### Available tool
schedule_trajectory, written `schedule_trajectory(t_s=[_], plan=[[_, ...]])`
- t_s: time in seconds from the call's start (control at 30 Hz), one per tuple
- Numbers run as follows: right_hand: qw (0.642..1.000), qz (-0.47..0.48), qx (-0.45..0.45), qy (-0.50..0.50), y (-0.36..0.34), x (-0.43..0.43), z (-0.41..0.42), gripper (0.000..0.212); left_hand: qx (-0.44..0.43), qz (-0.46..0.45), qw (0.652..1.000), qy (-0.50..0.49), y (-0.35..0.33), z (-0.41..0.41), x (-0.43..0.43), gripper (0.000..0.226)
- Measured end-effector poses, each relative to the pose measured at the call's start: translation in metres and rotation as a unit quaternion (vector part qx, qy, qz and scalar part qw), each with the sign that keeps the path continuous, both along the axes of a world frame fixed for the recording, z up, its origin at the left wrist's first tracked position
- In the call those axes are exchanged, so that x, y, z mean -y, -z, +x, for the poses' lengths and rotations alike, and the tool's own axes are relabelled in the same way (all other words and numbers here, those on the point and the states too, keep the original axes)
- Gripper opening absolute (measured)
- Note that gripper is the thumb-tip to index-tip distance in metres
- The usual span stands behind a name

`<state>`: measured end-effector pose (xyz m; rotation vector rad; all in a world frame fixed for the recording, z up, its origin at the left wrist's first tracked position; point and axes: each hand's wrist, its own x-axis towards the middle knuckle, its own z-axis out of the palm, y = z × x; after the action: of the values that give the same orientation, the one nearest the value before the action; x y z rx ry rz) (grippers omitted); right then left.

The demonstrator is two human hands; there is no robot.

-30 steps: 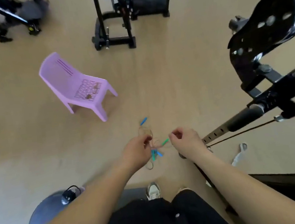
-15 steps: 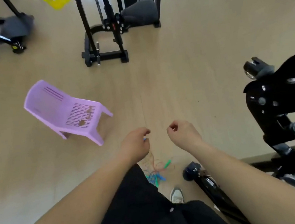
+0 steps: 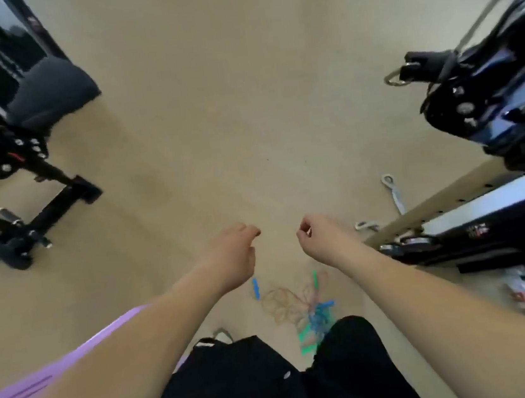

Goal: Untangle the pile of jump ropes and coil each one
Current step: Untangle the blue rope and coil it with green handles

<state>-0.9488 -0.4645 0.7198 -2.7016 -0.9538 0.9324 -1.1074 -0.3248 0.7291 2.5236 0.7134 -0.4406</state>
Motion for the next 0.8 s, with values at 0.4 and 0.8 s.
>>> schedule_trajectory(t_s=[0.4,0.8], plan=[[0.955,0.029,-0.062,0.290,0.010,0.147,-0.100,0.025,-0.028,-0.029,0.962,0.269,0.017,-0.008,0.069,0.041],[0.848,0.033,-0.059,0.525,0.074,0.239,-0.191,0.021,-0.102,-0.033,0.868,0.484,0.082,0.030,0.133,0.041]])
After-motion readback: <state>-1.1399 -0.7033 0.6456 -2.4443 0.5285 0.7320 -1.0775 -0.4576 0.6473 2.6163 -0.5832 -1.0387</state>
